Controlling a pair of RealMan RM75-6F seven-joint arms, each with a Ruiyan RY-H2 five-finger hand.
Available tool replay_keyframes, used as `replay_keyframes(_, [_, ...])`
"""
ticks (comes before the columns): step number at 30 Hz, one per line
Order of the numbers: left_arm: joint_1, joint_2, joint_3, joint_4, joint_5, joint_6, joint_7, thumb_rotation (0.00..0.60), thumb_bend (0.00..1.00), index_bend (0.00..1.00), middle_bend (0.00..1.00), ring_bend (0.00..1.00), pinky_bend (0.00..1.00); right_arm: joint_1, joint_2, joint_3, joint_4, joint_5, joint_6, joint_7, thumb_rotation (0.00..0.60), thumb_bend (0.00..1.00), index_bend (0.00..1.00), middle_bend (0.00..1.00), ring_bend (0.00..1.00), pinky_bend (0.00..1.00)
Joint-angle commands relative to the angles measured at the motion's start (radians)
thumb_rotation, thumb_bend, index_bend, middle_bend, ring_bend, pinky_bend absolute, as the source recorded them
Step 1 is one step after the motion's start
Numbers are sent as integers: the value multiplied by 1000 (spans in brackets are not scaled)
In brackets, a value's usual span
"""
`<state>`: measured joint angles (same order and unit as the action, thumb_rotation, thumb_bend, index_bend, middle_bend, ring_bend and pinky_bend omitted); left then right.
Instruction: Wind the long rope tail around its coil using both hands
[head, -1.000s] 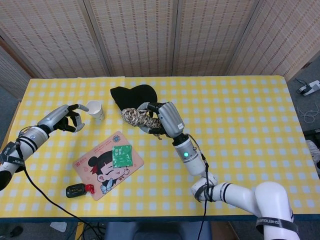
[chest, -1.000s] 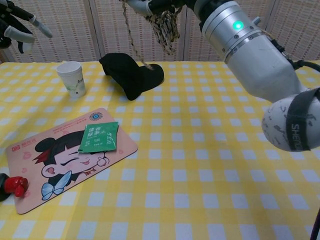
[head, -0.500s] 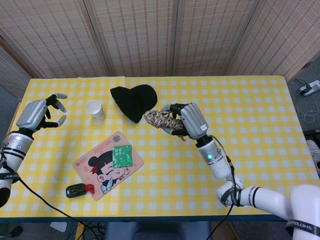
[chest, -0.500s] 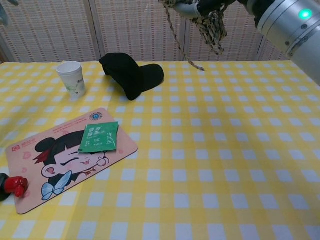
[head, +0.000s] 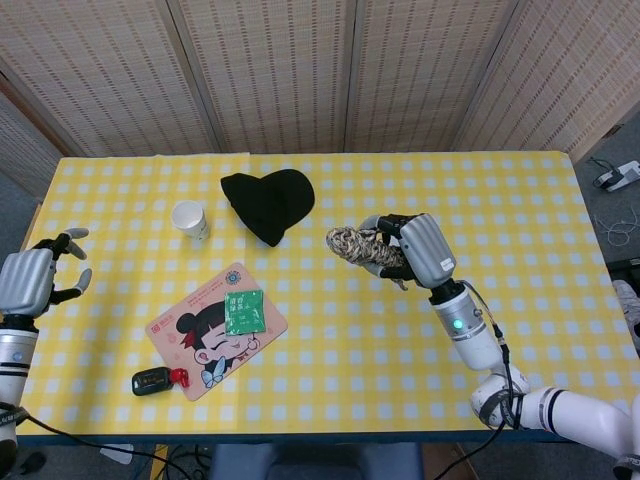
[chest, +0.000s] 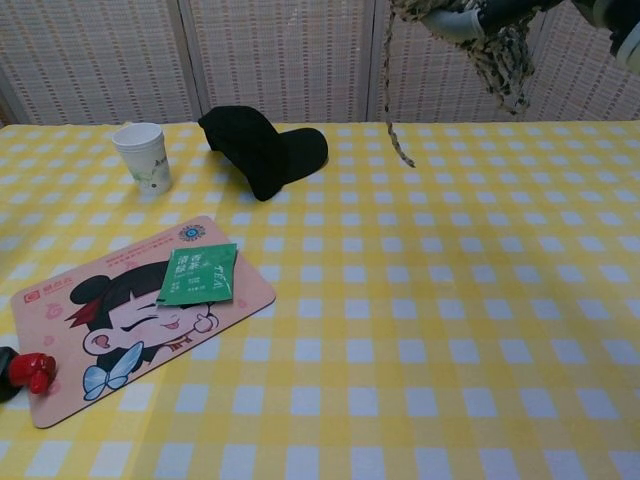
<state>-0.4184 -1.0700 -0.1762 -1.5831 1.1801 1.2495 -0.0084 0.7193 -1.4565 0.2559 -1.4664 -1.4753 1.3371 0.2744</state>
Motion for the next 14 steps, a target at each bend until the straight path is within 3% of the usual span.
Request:
replay_keyframes(1, [52, -28, 36, 0, 26, 60, 34, 600, 378, 304, 444, 356, 492, -14, 10, -5, -8, -8, 11, 6, 600, 847, 893, 724, 624, 764])
replay_keyframes(14, [203, -89, 108, 40, 102, 226, 56, 600, 368, 308, 436, 348, 450, -48, 50, -9, -48, -27, 21, 6, 600, 849, 893, 724, 624, 764])
